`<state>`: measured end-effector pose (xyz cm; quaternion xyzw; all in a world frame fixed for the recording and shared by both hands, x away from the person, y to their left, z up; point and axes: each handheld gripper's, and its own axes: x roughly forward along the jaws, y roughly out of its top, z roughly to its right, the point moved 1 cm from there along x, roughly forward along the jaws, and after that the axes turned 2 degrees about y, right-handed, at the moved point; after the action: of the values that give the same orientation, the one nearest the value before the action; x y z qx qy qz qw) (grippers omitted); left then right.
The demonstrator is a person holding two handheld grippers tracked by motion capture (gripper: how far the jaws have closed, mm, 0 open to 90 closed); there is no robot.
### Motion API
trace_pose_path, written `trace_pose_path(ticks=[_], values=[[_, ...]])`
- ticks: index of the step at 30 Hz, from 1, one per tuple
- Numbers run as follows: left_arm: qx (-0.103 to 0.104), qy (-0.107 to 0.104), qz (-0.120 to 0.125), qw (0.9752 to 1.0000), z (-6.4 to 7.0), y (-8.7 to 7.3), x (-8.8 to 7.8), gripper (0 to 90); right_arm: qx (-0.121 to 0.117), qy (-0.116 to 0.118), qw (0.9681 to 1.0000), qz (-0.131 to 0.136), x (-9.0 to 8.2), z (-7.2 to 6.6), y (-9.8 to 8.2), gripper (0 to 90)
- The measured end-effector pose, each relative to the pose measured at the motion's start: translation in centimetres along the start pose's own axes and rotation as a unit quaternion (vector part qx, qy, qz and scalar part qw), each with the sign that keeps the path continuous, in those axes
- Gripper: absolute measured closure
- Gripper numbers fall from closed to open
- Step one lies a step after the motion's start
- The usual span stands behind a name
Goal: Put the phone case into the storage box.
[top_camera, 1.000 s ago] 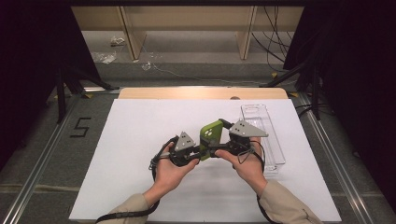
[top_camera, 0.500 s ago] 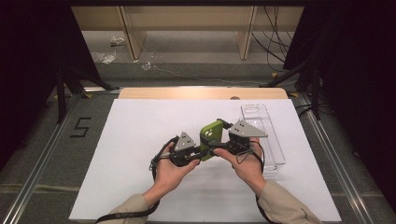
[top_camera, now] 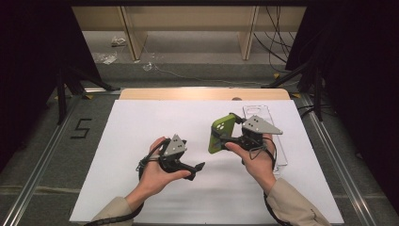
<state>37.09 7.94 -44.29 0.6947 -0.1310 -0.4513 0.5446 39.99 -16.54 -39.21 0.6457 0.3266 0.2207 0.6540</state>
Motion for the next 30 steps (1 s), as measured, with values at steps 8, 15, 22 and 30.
trace_pose_path(ticks=[8, 15, 22, 30], values=[[-0.008, 0.019, 0.006, 0.9998, -1.8, -1.6, -2.8, 0.0, 0.002, -0.022, 0.9997, 0.009, -0.8, 1.1, 0.7, 17.7], [-0.025, 0.018, 0.01, 0.9995, -3.0, -2.9, -4.4, 0.0, 0.001, -0.041, 0.9991, 0.014, -1.6, 2.2, 1.3, 17.8], [-0.026, 0.022, 0.016, 0.9993, -3.5, -3.7, -5.4, 0.0, 0.004, -0.063, 0.9977, 0.024, -2.5, 3.4, 1.9, 17.9], [-0.03, 0.027, 0.02, 0.999, -3.9, -4.4, -6.1, 0.0, 0.004, -0.083, 0.9961, 0.03, -3.3, 4.4, 2.4, 17.9]])
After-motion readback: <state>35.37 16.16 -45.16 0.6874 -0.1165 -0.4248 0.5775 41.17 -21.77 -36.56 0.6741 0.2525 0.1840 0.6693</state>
